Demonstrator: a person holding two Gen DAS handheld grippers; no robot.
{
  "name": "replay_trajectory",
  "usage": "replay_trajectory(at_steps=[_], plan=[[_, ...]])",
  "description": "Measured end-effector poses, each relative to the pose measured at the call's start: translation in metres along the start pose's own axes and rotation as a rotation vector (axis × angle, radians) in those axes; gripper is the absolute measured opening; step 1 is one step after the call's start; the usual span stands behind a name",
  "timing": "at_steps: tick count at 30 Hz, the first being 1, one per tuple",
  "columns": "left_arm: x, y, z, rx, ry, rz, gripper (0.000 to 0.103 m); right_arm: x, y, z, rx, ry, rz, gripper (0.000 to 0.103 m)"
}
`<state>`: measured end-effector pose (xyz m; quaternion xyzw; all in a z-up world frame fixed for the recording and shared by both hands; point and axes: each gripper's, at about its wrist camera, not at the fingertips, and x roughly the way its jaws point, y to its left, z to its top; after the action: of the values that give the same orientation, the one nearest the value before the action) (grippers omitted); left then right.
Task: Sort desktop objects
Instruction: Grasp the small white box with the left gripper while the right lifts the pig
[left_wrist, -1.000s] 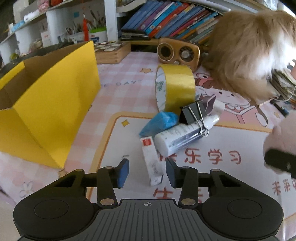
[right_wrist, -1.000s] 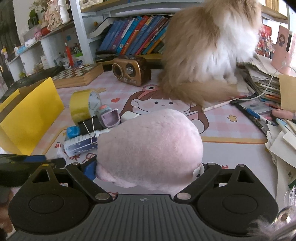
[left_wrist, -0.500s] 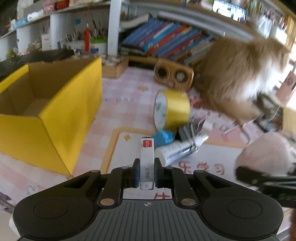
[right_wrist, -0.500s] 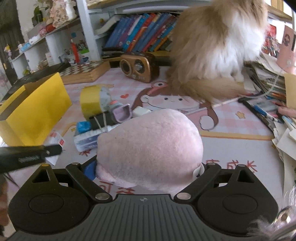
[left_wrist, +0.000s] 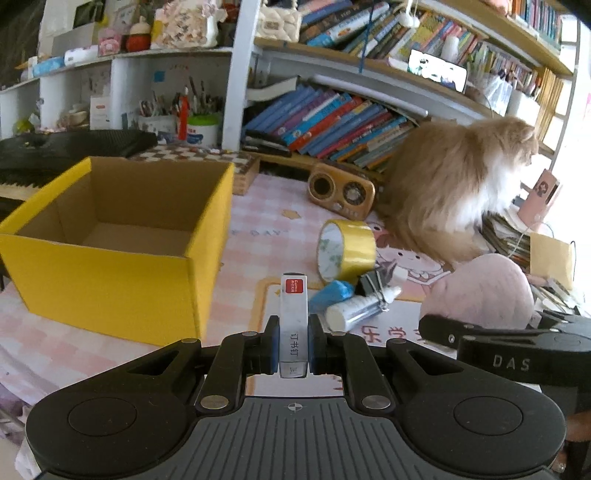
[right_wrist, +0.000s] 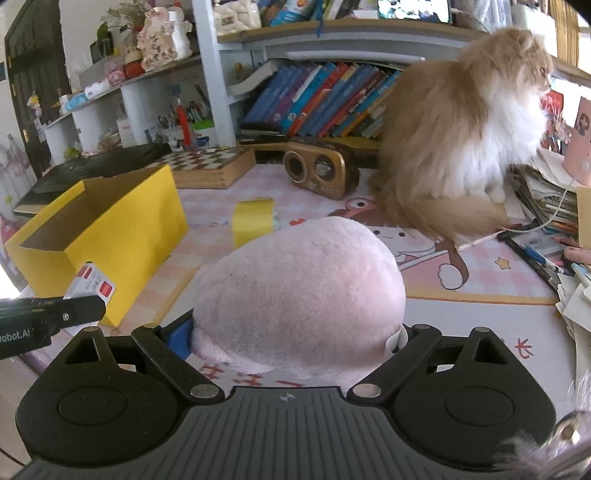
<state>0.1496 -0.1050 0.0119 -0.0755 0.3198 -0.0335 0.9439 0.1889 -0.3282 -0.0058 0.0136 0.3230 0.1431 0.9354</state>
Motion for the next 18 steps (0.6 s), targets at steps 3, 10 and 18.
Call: replay_trajectory(at_steps=[3, 10, 18], plan=[[-0.009, 0.016, -0.004, -0.002, -0.005, -0.011, 0.013, -0.005, 0.019, -0.004, -0.009, -0.008, -0.002, 0.093], [-0.033, 0.053, -0.017, 0.001, 0.019, -0.051, 0.013, -0.017, 0.062, -0.018, 0.01, -0.007, -0.036, 0.093], [-0.06, 0.093, -0.039, 0.016, 0.063, -0.085, 0.013, -0.031, 0.12, -0.048, -0.002, 0.032, -0.035, 0.093]])
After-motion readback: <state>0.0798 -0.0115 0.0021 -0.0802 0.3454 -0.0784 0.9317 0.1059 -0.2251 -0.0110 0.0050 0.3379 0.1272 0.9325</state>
